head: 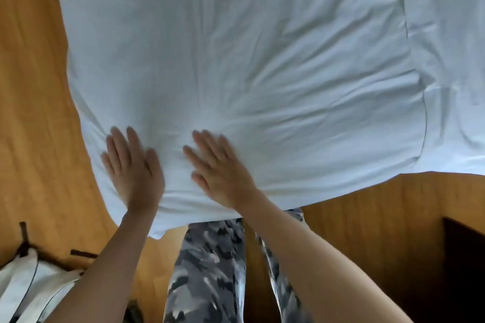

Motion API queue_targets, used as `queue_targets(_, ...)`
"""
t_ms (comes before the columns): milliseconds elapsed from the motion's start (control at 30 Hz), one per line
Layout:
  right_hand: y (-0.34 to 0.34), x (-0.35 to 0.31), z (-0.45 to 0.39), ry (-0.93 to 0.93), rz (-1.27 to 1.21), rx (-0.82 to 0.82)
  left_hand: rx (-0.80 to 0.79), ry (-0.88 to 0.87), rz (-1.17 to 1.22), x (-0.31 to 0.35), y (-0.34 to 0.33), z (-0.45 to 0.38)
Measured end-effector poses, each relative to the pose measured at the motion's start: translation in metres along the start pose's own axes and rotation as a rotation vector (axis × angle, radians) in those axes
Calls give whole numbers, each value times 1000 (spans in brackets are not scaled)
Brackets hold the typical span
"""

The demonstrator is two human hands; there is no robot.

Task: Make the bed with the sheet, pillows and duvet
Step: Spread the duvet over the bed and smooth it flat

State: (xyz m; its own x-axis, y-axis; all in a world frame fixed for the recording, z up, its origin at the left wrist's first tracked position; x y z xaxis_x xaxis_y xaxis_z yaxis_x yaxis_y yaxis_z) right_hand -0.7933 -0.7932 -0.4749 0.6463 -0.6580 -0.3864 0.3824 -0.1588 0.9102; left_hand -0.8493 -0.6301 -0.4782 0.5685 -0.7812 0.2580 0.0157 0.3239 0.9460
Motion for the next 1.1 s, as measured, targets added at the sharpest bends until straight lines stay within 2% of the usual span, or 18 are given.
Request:
queue_targets(100, -42, -69, 53, 275, 56, -171, -68, 114, 5, -31, -2, 45)
queue_targets(200, -53, -90, 77, 356, 142, -323, -162, 171, 17, -45, -1, 67)
queue_targets(300, -23, -92, 86, 393, 192, -428, -295, 182, 43, -47, 13, 74)
queue_targets(367, 12, -84, 88, 317, 132, -454, -356, 204, 66, -39, 34, 83)
queue_targets(567, 129, -50, 83, -29, 65, -496, -390, 235, 174, 4, 127, 119)
queue_targets(767, 216, -73, 93, -144, 70, -377, -350, 249, 287, 3, 196, 160)
queue_targets(867, 234, -91, 101, -263, 40, -337, -345, 213, 329, -22, 215, 178)
queue_targets(1000, 229, -127, 106, -381, 36, -361, -329, 165, 335, -76, 245, 160)
queue_targets(1100, 226, -161, 94, -513, -4, -275, -320, 77, 312, -116, 280, 136)
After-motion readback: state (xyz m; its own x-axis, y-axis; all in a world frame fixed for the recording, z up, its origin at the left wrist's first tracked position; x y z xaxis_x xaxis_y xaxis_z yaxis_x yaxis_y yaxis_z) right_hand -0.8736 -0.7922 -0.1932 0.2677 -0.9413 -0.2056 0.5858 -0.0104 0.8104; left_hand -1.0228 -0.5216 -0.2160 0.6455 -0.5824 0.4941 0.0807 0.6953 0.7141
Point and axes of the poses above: each hand's wrist, its own z-axis away from the middle knuckle, its own y-axis out of the back of the hand, x = y × z, the point moved 9 cm from there along -z, towards the middle knuckle, and after that the axes turned 7 degrees about -y, right-handed, at the moved point
